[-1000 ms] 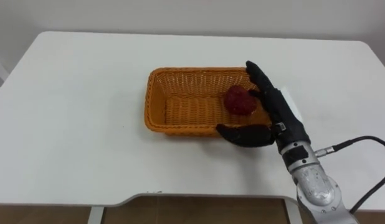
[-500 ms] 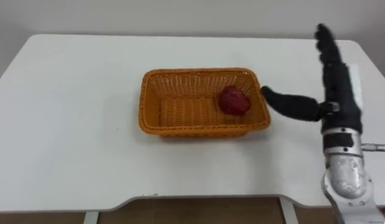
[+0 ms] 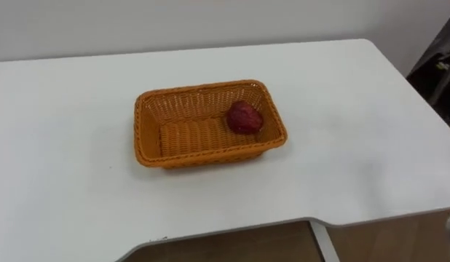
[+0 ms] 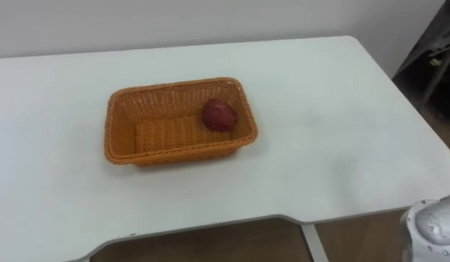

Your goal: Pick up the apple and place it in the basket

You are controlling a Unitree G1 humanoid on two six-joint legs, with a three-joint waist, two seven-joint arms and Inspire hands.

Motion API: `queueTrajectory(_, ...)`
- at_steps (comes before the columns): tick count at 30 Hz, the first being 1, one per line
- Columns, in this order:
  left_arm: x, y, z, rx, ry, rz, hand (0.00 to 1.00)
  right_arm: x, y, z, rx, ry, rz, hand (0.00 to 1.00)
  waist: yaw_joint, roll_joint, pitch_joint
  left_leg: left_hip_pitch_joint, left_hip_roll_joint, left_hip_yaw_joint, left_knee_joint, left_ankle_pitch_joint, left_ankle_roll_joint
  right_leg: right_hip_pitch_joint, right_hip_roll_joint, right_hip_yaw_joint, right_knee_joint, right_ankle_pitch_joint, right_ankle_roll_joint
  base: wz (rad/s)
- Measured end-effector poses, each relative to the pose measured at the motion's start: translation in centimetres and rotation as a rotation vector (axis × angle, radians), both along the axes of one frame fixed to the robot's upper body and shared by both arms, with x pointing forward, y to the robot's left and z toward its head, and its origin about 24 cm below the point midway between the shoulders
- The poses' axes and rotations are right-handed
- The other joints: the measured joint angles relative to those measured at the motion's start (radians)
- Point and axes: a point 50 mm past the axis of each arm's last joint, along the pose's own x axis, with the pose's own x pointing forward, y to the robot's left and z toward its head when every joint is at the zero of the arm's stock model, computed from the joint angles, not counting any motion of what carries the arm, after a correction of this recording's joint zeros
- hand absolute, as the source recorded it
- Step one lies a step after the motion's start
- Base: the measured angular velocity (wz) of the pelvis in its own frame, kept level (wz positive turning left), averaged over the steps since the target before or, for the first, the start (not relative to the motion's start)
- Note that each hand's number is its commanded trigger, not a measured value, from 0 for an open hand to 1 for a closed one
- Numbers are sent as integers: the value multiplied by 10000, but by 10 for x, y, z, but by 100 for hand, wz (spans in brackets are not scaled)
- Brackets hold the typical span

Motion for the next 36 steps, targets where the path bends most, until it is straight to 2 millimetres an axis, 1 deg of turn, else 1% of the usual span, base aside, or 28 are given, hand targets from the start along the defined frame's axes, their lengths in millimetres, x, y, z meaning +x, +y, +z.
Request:
queueTrajectory(2, 2, 1, 0, 104, -67, 4, 0, -8, -8, -10, 796, -57, -786, 0, -59, -20, 13, -36, 3, 1, 5, 0, 0, -32, 2, 4, -2, -2, -3, 0)
queueTrajectory(3, 3, 1, 1, 107, -68, 5, 0, -14, -14, -18, 1253, 42, -1294, 0, -114, -30, 6, -69, 2, 4, 12, 0, 0, -55, -1, 0, 0, -4, -3, 0)
queueTrajectory(4, 4, 1, 1, 111, -84, 18, 0, -18, -17, -23, 1507, 77, -1560, 0, -118, -24, -8, -89, 0, 8, 9, 0, 0, -80, -1, 1, -1, -5, -2, 0)
queueTrajectory(6, 6, 4, 1, 173, -131, 183, 0, -32, -27, -41, 2728, 165, -2557, 0, -154, -14, -23, -135, -5, -1, -7, 0, 0, -103, -5, -19, -22, -12, 3, 0)
queueTrajectory(7, 6, 4, 1, 190, -135, 236, 0, -36, -29, -47, 3057, 232, -2795, 0, -172, -19, -24, -142, -6, -3, -7, 0, 0, -102, -6, -20, -26, -21, 3, 4)
queueTrajectory(8, 6, 5, 1, 197, -93, 293, 0, -43, -31, -57, 3717, 314, -3211, 0, -186, -23, -25, -145, -8, -6, -15, 0, 0, -104, -7, -23, -26, -38, 6, 0)
queueTrajectory(9, 6, 5, 1, 187, -72, 297, 0, -47, -32, -61, 4025, 283, -3391, 0, -191, -19, -25, -146, -10, -6, -25, 1, 0, -110, -7, -22, -27, -45, 7, 0)
queueTrajectory(11, 8, 5, 1, 159, -94, 255, 0, -58, -32, -81, 4801, 826, -3899, 0, -229, -24, -21, -186, -13, -2, -31, 1, 0, -161, -8, -11, -33, -52, 7, 0)
queueTrajectory(12, 9, 5, 1, 150, -119, 250, 0, -62, -32, -86, 4974, 1029, -4021, 0, -268, -28, -23, -191, -16, -1, -30, 1, 0, -165, -15, -19, -31, -53, 9, 0)
queueTrajectory(14, 12, 5, 2, 197, -274, 444, 0, -76, -30, -109, 5853, 1806, -4362, 0, -206, -57, -36, -127, -22, -1, -52, 3, 1, -119, -21, -27, -31, -70, 21, 0)
queueTrajectory(15, 12, 6, 2, 226, -335, 601, 0, -83, -28, -121, 6376, 2165, -4544, 0, -176, -66, -35, -69, -25, -2, -86, 3, 1, -70, -21, -19, -40, -88, 24, 0)
queueTrajectory(16, 13, 6, 2, 228, -356, 621, 0, -87, -26, -127, 6606, 2386, -4605, 0, -167, -57, -31, -48, -26, -1, -86, 3, 1, -49, -22, -9, -42, -93, 26, 0)
queueTrajectory(18, 16, 6, 2, 209, -471, 677, 0, -105, -14, -151, 7436, 3623, -4538, 0, -84, -39, -23, 5, -33, 5, -87, 3, 1, -3, -31, 10, -33, -120, 28, 0)
queueTrajectory(19, 16, 6, 2, 196, -494, 664, 0, -108, -10, -156, 7658, 3901, -4468, 0, -77, -16, -9, -4, -35, 5, -88, 3, 1, -17, -33, 20, -31, -128, 25, 0)
queueTrajectory(21, 17, 4, 1, 90, -551, 781, 0, -120, 2, -172, 8263, 4798, -4088, 0, 2, 55, -14, -30, -51, 22, -88, 3, 1, -87, -29, 167, -2, -165, 38, -6)
queueTrajectory(22, 17, 3, 1, 70, -553, 798, 0, -123, 6, -176, 8382, 5120, -3946, 0, 33, 71, -15, -28, -55, 35, -88, 3, 1, -101, -23, 212, 5, -166, 39, -11)
queueTrajectory(24, 19, 1, 0, -3, -594, 891, 0, -132, 19, -190, 8897, 6353, -3304, 0, 308, 126, 7, 28, -53, 114, -122, 3, 1, -167, -1, 370, 58, -165, 38, -18)
queueTrajectory(25, 19, 1, 0, -18, -590, 873, 0, -132, 22, -193, 8975, 6639, -3020, 0, 348, 133, 11, 33, -54, 109, -124, 3, 1, -171, -6, 376, 85, -166, 38, -9)
queueTrajectory(26, 20, 0, 0, -40, -599, 859, 0, -133, 30, -200, 9098, 7343, -2297, 0, 383, 124, 17, 49, -60, 83, -123, 3, 1, -141, -29, 318, 105, -167, 40, 3)
queueTrajectory(27, 23, -1, -1, -85, -646, 860, 0, -137, 37, -207, 9216, 8198, -1487, 0, 493, 142, 29, 77, -69, 60, -122, 3, 1, -106, -42, 285, 109, -170, 44, 8)
queueTrajectory(28, 24, -3, -1, -123, -669, 866, 0, -138, 41, -210, 9302, 8563, -1080, 0, 543, 132, 27, 90, -74, 56, -121, 3, 2, -92, -50, 271, 111, -174, 50, 5)
queueTrajectory(29, 25, -6, -2, -221, -685, 889, 0, -139, 46, -214, 9435, 9166, -303, 0, 636, 134, 31, 102, -86, 52, -116, 3, 2, -76, -66, 244, 109, -177, 56, 5)
queueTrajectory(30, 24, -7, -3, -353, -663, 921, 0, -142, 50, -218, 9593, 9712, 317, 0, 651, 122, 39, 116, -102, -2, -94, 3, 1, -25, -86, 191, 99, -180, 61, 9)
queueTrajectory(31, 23, -7, -3, -397, -641, 1020, 0, -142, 52, -220, 9667, 9906, 613, 0, 655, 135, 48, 126, -111, -54, -92, 3, 2, 12, -99, 138, 85, -187, 72, 19)
queueTrajectory(32, 21, -8, -3, -466, -636, 1223, 0, -142, 55, -222, 9834, 10203, 1160, 0, 668, 103, 46, 174, -131, -150, -98, 3, 2, 42, -118, 65, 65, -205, 88, 16)
queueTrajectory(33, 19, -8, -4, -538, -553, 1349, 0, -144, 58, -225, 10069, 10468, 1667, 0, 712, 126, 65, 218, -130, -158, -103, 3, 2, 123, -126, 4, 15, -212, 87, 16)
queueTrajectory(34, 17, -8, -4, -573, -467, 1361, 0, -145, 61, -226, 10200, 10615, 1955, 0, 733, 111, 66, 231, -130, -183, -103, 3, 2, 174, -131, -48, -21, -212, 87, 13)
queueTrajectory(36, 11, -9, -4, -688, -164, 1411, 0, -145, 70, -231, 10691, 11078, 3237, 0, 743, 47, 65, 232, -141, -234, -101, 1, 3, 182, -151, -122, -21, -287, 93, 14)
